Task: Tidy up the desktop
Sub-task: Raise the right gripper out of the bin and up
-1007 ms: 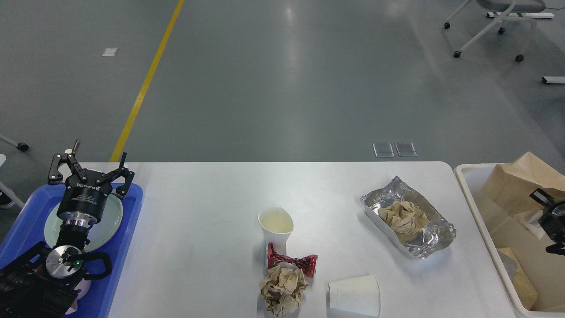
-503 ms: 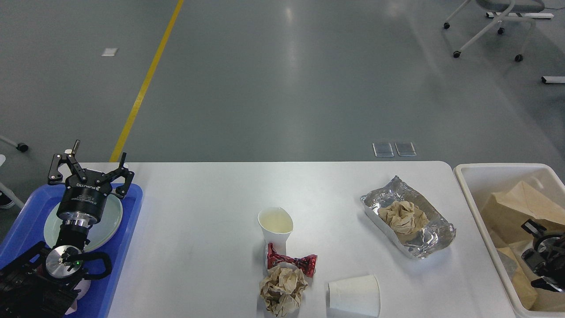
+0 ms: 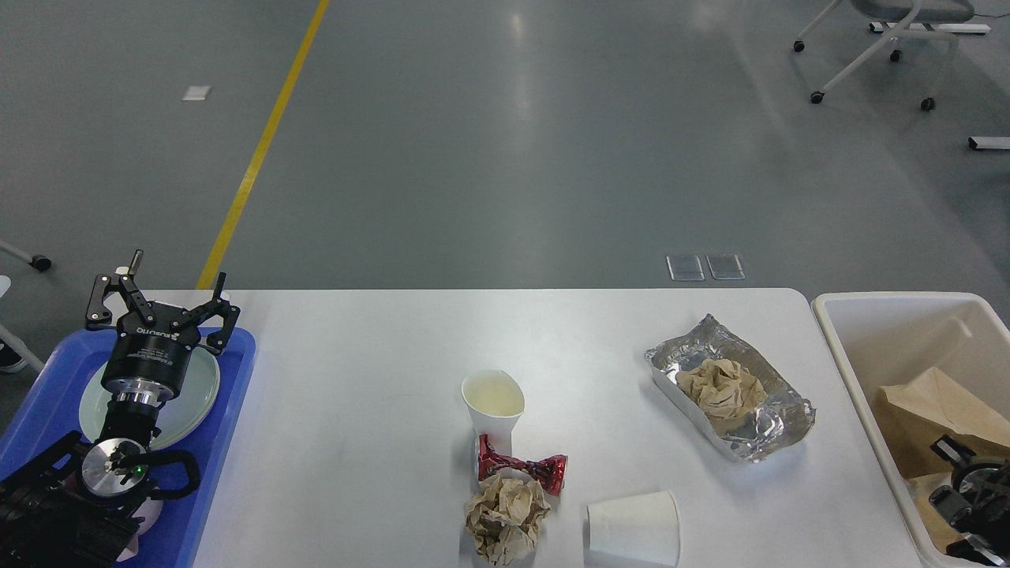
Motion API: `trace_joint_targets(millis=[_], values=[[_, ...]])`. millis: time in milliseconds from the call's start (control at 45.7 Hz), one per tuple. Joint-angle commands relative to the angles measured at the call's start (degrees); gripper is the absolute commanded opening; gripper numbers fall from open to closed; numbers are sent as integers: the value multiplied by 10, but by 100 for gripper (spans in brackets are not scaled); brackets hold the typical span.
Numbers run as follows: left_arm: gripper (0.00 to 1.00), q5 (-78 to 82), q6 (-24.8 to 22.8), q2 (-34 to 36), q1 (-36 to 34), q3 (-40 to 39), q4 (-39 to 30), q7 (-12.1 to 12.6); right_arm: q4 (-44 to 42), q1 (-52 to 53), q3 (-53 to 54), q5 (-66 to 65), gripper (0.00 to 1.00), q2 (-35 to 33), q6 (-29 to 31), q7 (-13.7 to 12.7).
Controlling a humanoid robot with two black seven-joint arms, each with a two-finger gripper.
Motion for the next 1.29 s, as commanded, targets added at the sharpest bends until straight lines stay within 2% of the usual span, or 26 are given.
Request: trace_joint_targets(millis=[0,44,66,503,656,941,1028,1050,1182,1269], values=[[98,0,0,0,0,0,0,0,3,0,0,0,87,-2,-20,1],[98,0,0,0,0,0,0,0,5,0,0,0,99,-1,-22,1],[98,0,0,0,0,0,0,0,6,0,0,0,100,-1,-22,1],[98,0,0,0,0,0,0,1,37,27,-6,-11,100,-26,-13,7],[98,0,0,0,0,0,0,1,57,70,-14,-25,100,-38,26,6],[98,0,0,0,0,0,0,1,232,262,-14,-205,100,-164,186,0],[98,0,0,0,0,0,0,1,259,336,-17,-235,100,-186,261,0],[98,0,0,0,0,0,0,1,261,380,-27,-240,100,-190,310,0],[98,0,0,0,0,0,0,1,275,508,-86,-239,100,-186,432,0],[98,0,0,0,0,0,0,1,326,589,-125,-235,100,-180,515,0]])
